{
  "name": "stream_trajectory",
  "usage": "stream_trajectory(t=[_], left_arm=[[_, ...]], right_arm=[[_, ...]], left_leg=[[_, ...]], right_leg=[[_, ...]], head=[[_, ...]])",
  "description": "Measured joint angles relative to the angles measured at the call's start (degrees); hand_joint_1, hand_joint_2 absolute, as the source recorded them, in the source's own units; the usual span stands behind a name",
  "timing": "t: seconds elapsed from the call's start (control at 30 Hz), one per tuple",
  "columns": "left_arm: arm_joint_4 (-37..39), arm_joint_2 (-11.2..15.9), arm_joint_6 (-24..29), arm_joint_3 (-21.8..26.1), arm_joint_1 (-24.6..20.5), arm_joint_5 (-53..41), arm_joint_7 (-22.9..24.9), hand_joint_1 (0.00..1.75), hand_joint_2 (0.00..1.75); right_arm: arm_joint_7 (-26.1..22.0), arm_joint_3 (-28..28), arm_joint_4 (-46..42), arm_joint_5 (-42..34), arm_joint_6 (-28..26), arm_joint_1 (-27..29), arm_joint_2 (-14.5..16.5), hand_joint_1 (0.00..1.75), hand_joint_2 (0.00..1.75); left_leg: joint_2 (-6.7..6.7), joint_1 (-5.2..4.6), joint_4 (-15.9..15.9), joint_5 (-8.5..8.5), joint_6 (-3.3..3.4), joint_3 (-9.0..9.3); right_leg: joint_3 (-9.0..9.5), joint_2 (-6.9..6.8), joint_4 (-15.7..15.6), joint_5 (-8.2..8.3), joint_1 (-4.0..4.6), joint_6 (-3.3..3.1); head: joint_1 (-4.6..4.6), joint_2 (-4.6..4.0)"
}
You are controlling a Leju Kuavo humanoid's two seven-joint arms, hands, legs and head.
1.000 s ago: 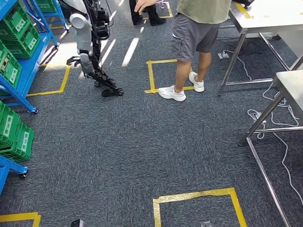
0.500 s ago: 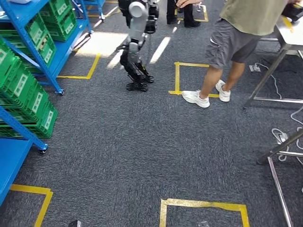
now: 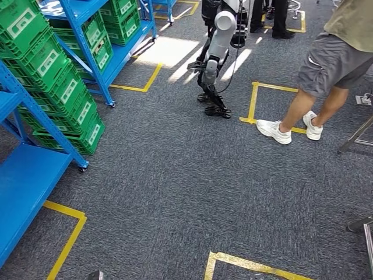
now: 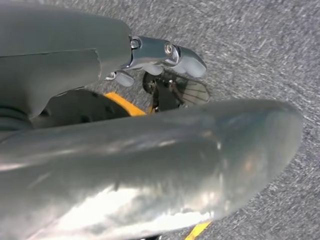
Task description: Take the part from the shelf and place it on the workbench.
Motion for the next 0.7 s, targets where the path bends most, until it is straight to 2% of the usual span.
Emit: stream_trajectory(t=[0.03,0.07,0.1,0.13,0.17,0.2,0.23,0.27,0.33,0.37,0.4,0.43,0.47,0.5,0.57,0.6,0.63,0.67,0.7], left_arm=[[0.0,-0.1,-0.1,0.0,-0.1,0.0,0.0,0.00,0.00],[0.0,-0.2,-0.1,0.0,-0.2,0.1,-0.1,0.00,0.00],[0.0,-0.2,-0.1,0.0,-0.2,0.1,0.0,0.00,0.00],[0.0,-0.3,-0.1,0.0,-0.2,0.1,0.1,0.00,0.00],[0.0,-0.3,0.0,0.0,-0.1,0.1,0.2,0.00,0.00],[0.0,-0.3,0.0,0.0,0.0,0.1,0.3,0.00,0.00],[0.0,-0.3,0.1,0.0,0.0,0.1,0.5,0.00,0.00],[0.0,-0.3,0.2,0.0,0.0,0.1,0.5,0.00,0.00],[0.0,-0.4,0.3,0.0,-0.1,0.1,0.6,0.00,0.00],[0.0,-0.4,0.3,0.0,-0.2,0.1,0.6,0.00,0.00],[0.0,-0.4,0.3,0.0,-0.2,0.2,0.6,0.00,0.00],[0.0,-0.5,0.3,0.1,0.0,0.3,0.6,0.00,0.00],[0.0,-0.5,0.2,0.1,0.0,0.4,0.5,0.00,0.00],[0.0,-0.5,0.2,0.1,0.0,0.5,0.4,0.00,0.00],[0.0,-0.6,0.1,0.1,-0.1,0.6,0.3,0.00,0.00],[0.0,-0.6,0.0,0.1,-0.1,0.6,0.3,0.00,0.00],[0.0,-0.6,0.0,0.1,-0.1,0.6,0.3,0.00,0.00],[0.0,-0.6,-0.1,0.1,-0.1,0.5,0.3,0.00,0.00],[0.0,-0.6,-0.1,0.1,-0.1,0.3,0.3,0.00,0.00]], right_arm=[[0.0,0.0,0.0,0.0,0.0,0.1,-0.1,0.00,0.00],[-0.1,0.0,0.0,0.1,0.1,0.1,-0.1,0.00,0.00],[-0.1,-0.1,0.0,0.3,0.2,0.2,-0.2,0.00,0.00],[-0.1,-0.1,0.0,0.4,0.3,0.2,-0.2,0.00,0.00],[-0.1,-0.1,0.0,0.6,0.3,0.2,-0.2,0.00,0.00],[-0.1,-0.1,0.0,0.7,0.4,0.1,-0.2,0.00,0.00],[-0.1,-0.1,0.0,0.9,0.4,0.1,-0.2,0.00,0.00],[0.0,-0.1,0.0,1.0,0.3,0.1,-0.2,0.00,0.00],[0.0,-0.1,0.0,1.2,0.3,0.1,-0.2,0.00,0.00],[0.0,-0.1,0.0,1.3,0.3,0.1,-0.2,0.00,0.00],[0.1,-0.1,0.0,1.3,0.3,0.1,-0.2,0.00,0.00],[0.1,-0.1,0.0,1.4,0.3,0.0,-0.2,0.00,0.00],[0.1,-0.1,0.0,1.4,0.3,-0.1,-0.2,0.00,0.00],[0.1,-0.1,0.0,1.5,0.3,-0.1,-0.2,0.00,0.00],[0.2,-0.1,0.0,1.6,0.4,0.0,-0.2,0.00,0.00],[0.2,-0.1,0.0,1.6,0.4,0.1,-0.2,0.00,0.00],[0.2,-0.1,0.0,1.6,0.4,0.2,-0.2,0.00,0.00],[0.2,-0.1,0.0,1.6,0.4,0.2,-0.2,0.00,0.00],[0.2,-0.1,0.0,1.6,0.4,0.2,-0.2,0.00,0.00]], left_leg=[[1.75,-0.09,3.3,-1.99,-0.14,-1.55],[2.73,-0.11,7.5,-4.08,-0.27,-3.50],[3.12,-0.10,11.3,-5.62,-0.35,-5.33],[3.26,-0.10,13.7,-6.17,-0.37,-6.43],[3.33,-0.10,13.9,-5.55,-0.34,-6.43],[3.55,-0.11,11.9,-3.97,-0.26,-5.28],[4.47,-0.18,8.0,-1.92,-0.11,-3.16],[6.24,-0.38,3.7,-0.32,0.03,-0.87],[8.87,-0.77,-1.8,1.13,0.58,1.95],[9.15,-0.95,-2.5,1.02,0.84,2.19],[8.36,-0.96,-2.6,1.03,1.21,2.06],[7.64,-0.86,-2.8,1.11,1.51,2.04],[6.89,-0.72,-2.9,1.24,1.86,2.04],[6.15,-0.54,-3.0,1.39,2.22,2.06],[4.67,-0.35,-3.0,1.57,2.71,2.05],[3.85,-0.34,-3.0,1.59,2.83,2.02],[3.00,-0.34,-3.0,1.61,2.86,2.02],[2.13,-0.33,-3.0,1.63,2.84,2.05],[1.24,-0.29,-3.0,1.66,2.77,2.12]], right_leg=[[-0.02,-0.77,0.0,0.02,0.10,-0.22],[-0.06,-1.60,-0.1,-0.01,0.21,-0.39],[-0.10,-2.51,-0.1,-0.05,0.31,-0.47],[-0.10,-3.39,0.0,-0.10,0.37,-0.52],[-0.07,-4.18,0.0,-0.15,0.40,-0.53],[0.02,-4.90,0.0,-0.21,0.41,-0.48],[0.17,-5.54,0.0,-0.31,0.42,-0.37],[0.32,-6.14,0.0,-0.50,0.57,-0.16],[0.55,-7.31,0.1,-0.89,0.94,0.35],[0.71,-7.95,0.1,-1.05,1.11,0.59],[0.94,-8.64,-0.1,-1.13,1.14,0.83],[1.14,-8.69,-0.1,-1.35,1.07,1.16],[1.04,-7.74,0.6,-1.95,0.94,1.48],[0.36,-6.21,2.3,-3.16,0.78,1.78],[-2.87,-2.95,9.5,-6.88,0.55,2.17],[-4.87,-2.34,13.5,-8.49,0.51,2.27],[-6.36,-2.12,16.2,-9.14,0.50,2.34],[-6.93,-2.03,16.9,-8.63,0.46,2.35],[-6.36,-1.89,15.1,-6.96,0.37,2.34]], head=[[-0.21,0.00],[-0.39,0.00],[-0.42,0.00],[-0.43,0.00],[-0.43,0.00],[-0.43,0.00],[-0.44,0.00],[-0.47,0.00],[-0.48,0.00],[-0.43,0.00],[-0.39,0.00],[-0.29,0.00],[-0.18,0.00],[-0.03,0.00],[0.31,0.00],[0.39,0.00],[0.43,0.00],[0.46,0.00],[0.45,0.00]])
